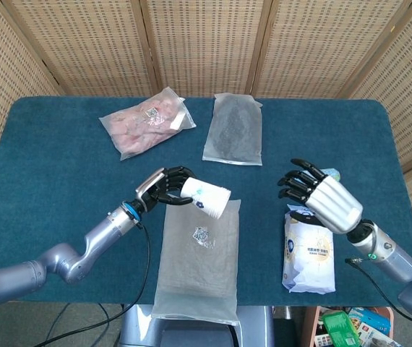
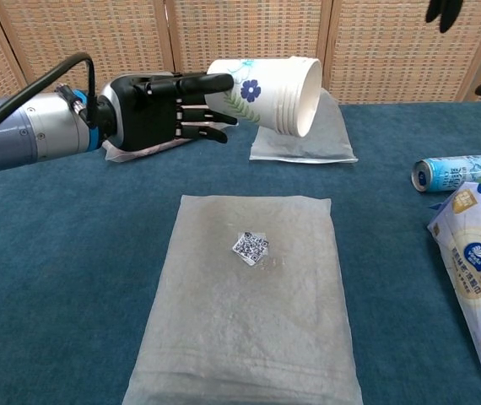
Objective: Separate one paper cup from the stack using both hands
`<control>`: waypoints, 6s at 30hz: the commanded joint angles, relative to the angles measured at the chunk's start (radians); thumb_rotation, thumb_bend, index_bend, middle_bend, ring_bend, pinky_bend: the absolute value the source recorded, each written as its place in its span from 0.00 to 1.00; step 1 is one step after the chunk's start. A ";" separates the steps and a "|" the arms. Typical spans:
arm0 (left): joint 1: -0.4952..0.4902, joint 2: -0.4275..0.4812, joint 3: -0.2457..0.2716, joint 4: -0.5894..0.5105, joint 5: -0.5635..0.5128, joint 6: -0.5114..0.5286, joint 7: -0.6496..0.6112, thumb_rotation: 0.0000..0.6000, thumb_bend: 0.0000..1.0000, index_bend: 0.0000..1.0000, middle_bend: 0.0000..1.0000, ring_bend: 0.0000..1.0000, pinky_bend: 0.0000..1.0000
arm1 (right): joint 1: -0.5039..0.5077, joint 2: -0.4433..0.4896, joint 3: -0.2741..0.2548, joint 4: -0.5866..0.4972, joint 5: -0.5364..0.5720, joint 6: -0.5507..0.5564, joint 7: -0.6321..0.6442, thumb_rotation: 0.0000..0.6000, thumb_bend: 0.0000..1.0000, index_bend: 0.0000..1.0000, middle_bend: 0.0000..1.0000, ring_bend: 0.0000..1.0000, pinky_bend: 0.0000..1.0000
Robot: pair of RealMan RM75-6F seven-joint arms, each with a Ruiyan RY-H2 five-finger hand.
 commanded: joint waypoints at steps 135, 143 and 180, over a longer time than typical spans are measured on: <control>0.008 -0.036 -0.015 0.079 -0.008 -0.035 -0.074 1.00 0.16 0.48 0.50 0.44 0.48 | 0.182 -0.221 -0.095 0.168 0.057 0.118 -0.128 1.00 0.56 0.67 0.62 0.47 0.33; 0.032 0.014 0.003 0.125 0.013 -0.026 -0.109 1.00 0.16 0.48 0.50 0.44 0.48 | 0.161 -0.219 -0.119 0.232 0.057 0.123 -0.114 1.00 0.56 0.67 0.62 0.47 0.33; 0.099 0.058 0.178 0.497 -0.006 0.085 1.189 1.00 0.16 0.09 0.04 0.04 0.23 | 0.301 -0.041 -0.305 0.340 -0.010 -0.389 -0.520 1.00 0.00 0.06 0.01 0.00 0.01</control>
